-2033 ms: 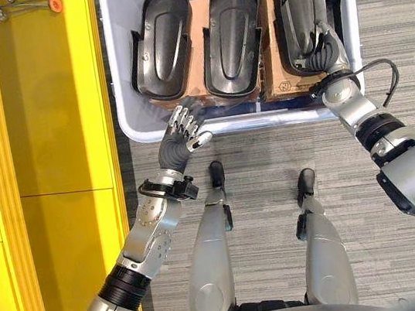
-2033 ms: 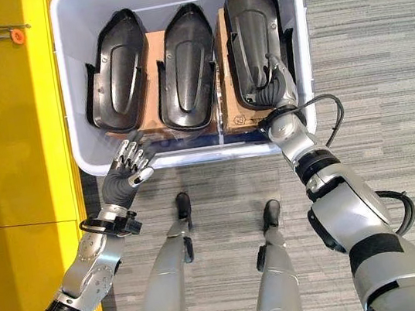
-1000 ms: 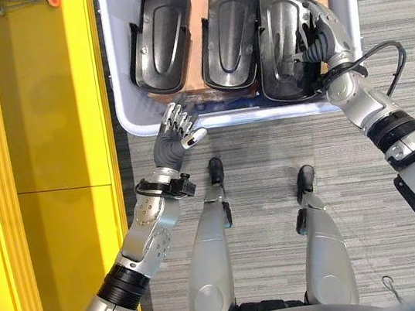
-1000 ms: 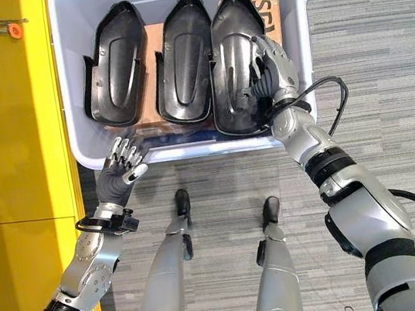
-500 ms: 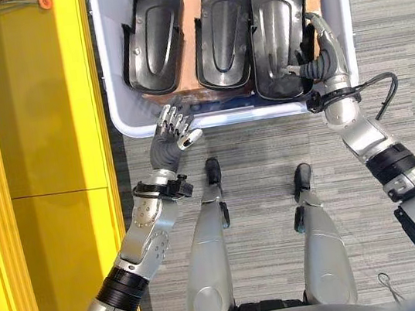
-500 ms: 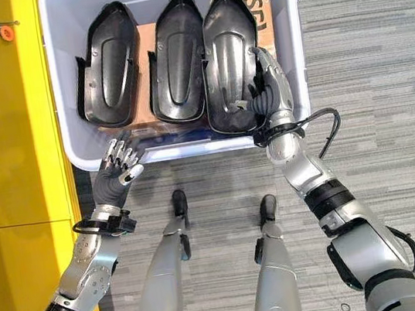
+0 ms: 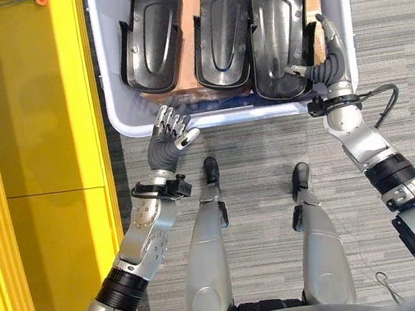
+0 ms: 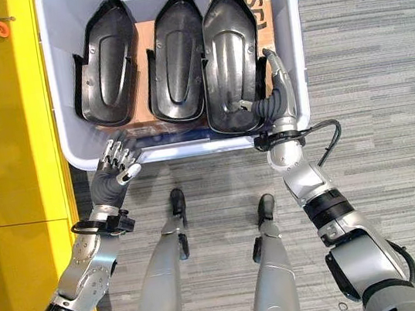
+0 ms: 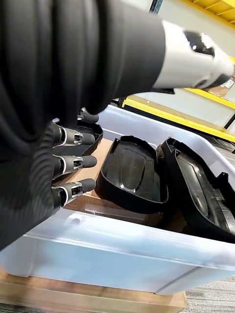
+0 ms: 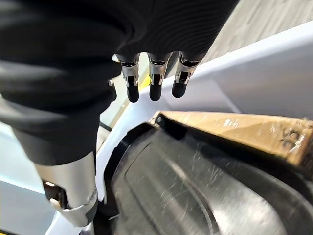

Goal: Move parts from the plastic box to the shelf.

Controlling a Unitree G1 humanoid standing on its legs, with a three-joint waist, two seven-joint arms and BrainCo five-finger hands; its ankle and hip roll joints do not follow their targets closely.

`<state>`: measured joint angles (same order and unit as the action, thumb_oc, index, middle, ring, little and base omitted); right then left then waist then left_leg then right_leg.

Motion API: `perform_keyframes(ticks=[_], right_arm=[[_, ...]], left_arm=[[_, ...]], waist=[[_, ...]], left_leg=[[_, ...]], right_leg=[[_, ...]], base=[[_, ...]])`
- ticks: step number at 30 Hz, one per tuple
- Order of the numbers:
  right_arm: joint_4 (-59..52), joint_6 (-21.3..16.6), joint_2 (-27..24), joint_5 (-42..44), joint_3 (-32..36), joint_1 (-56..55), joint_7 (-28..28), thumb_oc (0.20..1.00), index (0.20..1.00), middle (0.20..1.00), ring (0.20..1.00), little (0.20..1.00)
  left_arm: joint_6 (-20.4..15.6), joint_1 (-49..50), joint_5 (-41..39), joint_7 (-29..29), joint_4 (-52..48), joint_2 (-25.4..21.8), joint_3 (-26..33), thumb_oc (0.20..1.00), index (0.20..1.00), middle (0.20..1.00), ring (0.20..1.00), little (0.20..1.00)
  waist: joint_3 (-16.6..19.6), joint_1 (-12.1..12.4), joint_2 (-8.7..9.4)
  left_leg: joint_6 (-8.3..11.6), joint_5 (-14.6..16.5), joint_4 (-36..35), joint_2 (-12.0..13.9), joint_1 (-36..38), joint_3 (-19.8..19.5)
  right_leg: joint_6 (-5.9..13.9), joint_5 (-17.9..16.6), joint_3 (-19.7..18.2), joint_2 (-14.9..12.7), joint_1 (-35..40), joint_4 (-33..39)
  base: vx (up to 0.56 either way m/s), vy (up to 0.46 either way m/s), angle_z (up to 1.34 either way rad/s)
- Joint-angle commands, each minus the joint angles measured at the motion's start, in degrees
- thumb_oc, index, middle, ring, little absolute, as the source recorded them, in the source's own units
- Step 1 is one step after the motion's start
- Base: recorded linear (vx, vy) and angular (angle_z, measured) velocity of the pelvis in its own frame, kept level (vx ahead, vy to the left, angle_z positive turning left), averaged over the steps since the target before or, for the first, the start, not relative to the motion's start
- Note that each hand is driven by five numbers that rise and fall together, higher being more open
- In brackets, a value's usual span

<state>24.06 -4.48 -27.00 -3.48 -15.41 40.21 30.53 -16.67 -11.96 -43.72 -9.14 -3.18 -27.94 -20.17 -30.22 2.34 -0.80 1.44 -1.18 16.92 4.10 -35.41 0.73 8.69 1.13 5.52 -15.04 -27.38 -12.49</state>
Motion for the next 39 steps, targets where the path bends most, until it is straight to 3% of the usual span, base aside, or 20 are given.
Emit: perform_keyframes(ticks=[1,24,39], right_arm=[[-1.31,-3.54,-0.64,1.79,2.73,-0.33,2.62,1.000,1.000,1.000,1.000,1.000],[5.59,-3.37,0.33,3.87,0.30,3.67,2.40,1.000,1.000,1.000,1.000,1.000],[16.25,-2.82,-0.32,7.79,-0.89,11.47,4.11,1.000,1.000,1.000,1.000,1.000]], left_arm=[[-3.01,1.83,1.92,-0.04,-6.73,-1.21,2.29,1.000,1.000,1.000,1.000,1.000],[-3.28,2.09,1.38,0.31,-7.54,-1.99,1.86,1.000,1.000,1.000,1.000,1.000],[-3.12,2.38,0.58,0.40,-8.27,-3.13,1.21,1.000,1.000,1.000,1.000,1.000]], waist=[[2.87,0.79,0.71],[1.92,1.56,0.12],[0.46,2.50,-0.46]], left_leg=[[1.14,-1.03,-0.10,3.03,-2.01,-1.92],[0.99,-1.19,0.15,2.61,-3.10,-2.22],[0.86,-1.29,0.59,2.10,-4.50,-2.23]], right_leg=[[-0.28,-3.06,-2.60,-1.87,-0.86,-2.93],[-0.35,-3.26,-2.31,-1.89,-1.88,-3.45],[-0.45,-3.47,-2.29,-2.03,-3.26,-4.13]], base=[[0.00,0.000,0.00],[0.00,0.000,0.00],[0.00,0.000,0.00]])
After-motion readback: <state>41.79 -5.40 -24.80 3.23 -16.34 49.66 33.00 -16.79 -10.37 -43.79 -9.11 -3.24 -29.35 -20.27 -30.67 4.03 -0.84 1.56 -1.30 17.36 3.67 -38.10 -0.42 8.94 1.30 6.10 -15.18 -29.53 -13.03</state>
